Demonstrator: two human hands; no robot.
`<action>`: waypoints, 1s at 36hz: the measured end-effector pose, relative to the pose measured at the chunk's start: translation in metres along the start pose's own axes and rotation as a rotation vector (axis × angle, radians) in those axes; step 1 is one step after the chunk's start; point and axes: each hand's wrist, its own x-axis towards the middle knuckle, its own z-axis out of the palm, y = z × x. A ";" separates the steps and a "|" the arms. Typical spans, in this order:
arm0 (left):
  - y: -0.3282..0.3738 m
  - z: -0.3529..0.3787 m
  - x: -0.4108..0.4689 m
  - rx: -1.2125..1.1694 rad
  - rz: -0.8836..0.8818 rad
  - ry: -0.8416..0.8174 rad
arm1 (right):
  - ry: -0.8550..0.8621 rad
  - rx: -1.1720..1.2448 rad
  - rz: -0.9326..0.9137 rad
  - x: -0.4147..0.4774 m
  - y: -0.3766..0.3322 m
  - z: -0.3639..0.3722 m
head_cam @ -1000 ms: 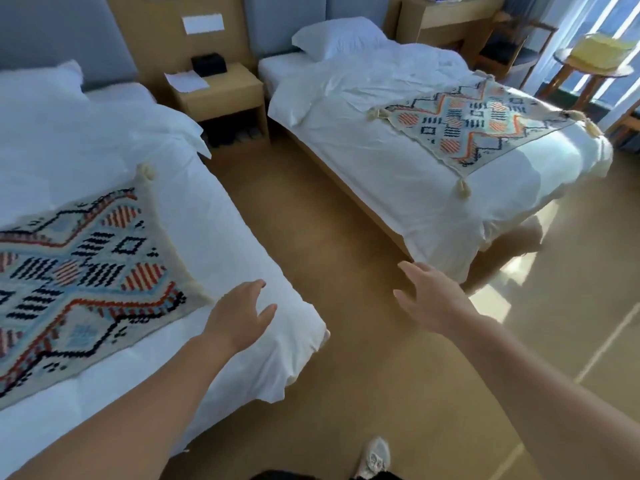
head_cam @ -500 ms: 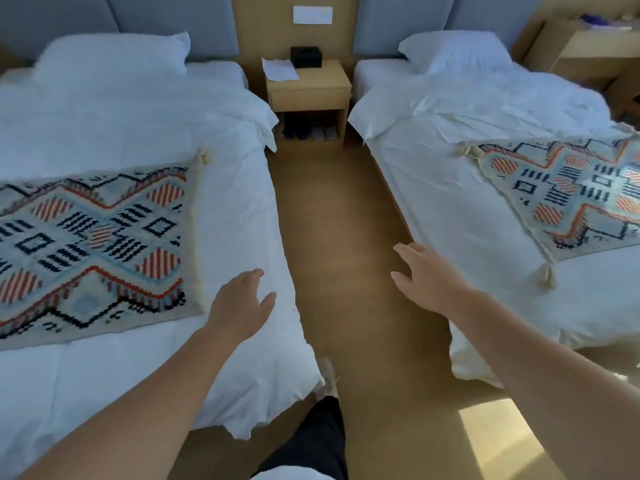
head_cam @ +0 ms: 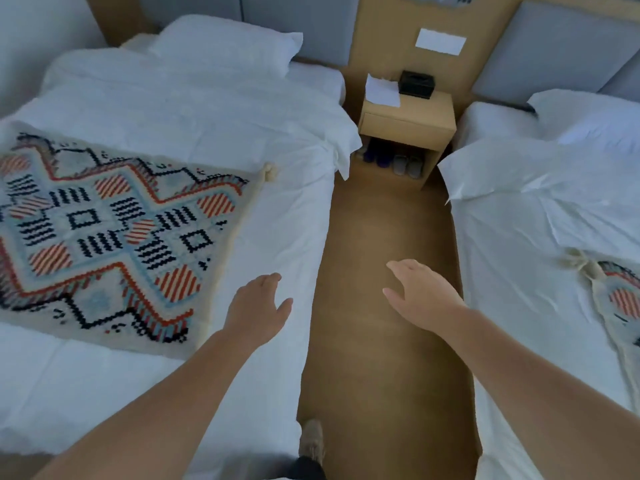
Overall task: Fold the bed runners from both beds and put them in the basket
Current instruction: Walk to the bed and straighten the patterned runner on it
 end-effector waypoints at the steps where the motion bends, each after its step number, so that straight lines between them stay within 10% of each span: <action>1: -0.001 -0.002 0.005 0.001 -0.023 0.006 | -0.009 -0.006 -0.022 0.013 -0.001 -0.003; 36: -0.055 0.025 0.167 -0.093 -0.939 0.238 | -0.168 -0.450 -1.031 0.417 -0.133 0.004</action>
